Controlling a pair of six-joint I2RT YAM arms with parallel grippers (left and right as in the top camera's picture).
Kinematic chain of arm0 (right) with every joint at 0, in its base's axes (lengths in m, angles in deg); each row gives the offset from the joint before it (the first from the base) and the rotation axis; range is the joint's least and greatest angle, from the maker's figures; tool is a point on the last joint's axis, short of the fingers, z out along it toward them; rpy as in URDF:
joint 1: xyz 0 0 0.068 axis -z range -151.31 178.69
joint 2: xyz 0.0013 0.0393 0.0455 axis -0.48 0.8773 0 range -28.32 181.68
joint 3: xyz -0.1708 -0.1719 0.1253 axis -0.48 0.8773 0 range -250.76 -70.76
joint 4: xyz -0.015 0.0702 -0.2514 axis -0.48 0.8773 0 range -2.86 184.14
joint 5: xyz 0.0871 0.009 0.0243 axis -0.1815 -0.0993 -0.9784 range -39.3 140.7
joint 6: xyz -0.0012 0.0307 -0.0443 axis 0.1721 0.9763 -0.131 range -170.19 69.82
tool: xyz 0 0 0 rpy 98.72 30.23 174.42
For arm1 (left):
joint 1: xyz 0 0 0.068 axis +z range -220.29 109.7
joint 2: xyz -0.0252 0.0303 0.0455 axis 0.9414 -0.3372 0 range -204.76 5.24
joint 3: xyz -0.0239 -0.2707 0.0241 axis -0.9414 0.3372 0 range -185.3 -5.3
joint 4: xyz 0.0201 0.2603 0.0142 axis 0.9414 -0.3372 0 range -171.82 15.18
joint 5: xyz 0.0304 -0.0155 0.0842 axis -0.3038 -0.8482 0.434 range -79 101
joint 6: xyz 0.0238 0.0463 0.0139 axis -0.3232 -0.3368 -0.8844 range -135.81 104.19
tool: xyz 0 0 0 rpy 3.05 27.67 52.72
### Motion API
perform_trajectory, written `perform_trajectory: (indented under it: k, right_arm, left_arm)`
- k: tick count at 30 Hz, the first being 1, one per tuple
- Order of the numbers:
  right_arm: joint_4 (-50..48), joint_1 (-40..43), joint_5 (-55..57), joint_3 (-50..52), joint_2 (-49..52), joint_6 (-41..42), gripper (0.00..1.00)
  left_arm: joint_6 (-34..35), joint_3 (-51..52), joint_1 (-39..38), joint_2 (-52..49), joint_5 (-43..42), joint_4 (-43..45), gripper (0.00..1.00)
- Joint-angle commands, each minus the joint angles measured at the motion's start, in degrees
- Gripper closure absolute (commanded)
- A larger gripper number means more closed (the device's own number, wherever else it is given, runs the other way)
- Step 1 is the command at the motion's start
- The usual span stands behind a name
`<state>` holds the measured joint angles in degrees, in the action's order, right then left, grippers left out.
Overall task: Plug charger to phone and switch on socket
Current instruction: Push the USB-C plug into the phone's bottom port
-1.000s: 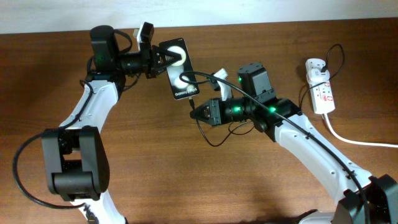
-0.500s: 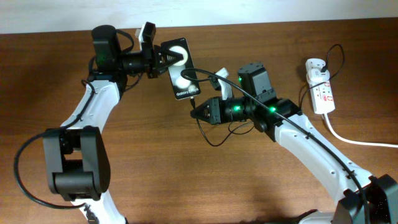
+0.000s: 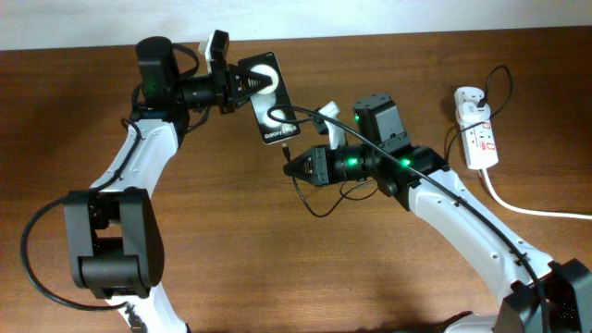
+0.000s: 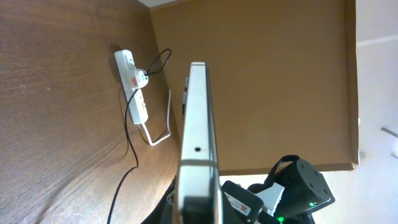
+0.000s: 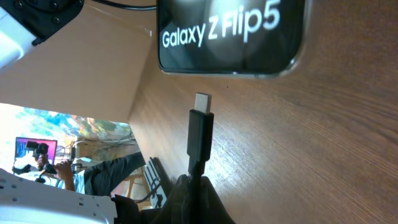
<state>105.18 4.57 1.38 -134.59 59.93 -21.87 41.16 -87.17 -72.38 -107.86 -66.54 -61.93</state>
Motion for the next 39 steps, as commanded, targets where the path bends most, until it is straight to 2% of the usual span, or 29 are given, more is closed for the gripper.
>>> perform_trajectory:
  k: [1, 5, 24, 31, 39]
  right_arm:
    - [-0.6, -0.3, -0.1, 0.2, 0.3, -0.9, 0.96]
    - [-1.0, -0.3, 0.1, 0.2, 0.3, -0.9, 0.96]
    - [-2.2, -0.2, 0.2, 0.2, 0.3, -0.9, 0.96]
    - [-4.8, 3.2, 0.5, 0.2, 0.3, -0.8, 0.96]
    - [-9.5, 3.3, 0.5, 0.2, 0.3, 0.7, 0.96]
  left_arm:
    - [0.0, -0.5, -0.1, 0.2, -1.3, 0.3, 1.0]
    - [0.0, -0.5, -0.1, 0.2, -3.7, 0.3, 1.0]
    - [1.3, -0.5, -2.5, 0.2, -2.6, 0.3, 1.0]
    - [1.2, -0.5, -2.5, 0.2, -6.3, 0.3, 1.0]
    - [-0.3, -0.5, -4.3, 0.2, -9.7, 0.3, 1.0]
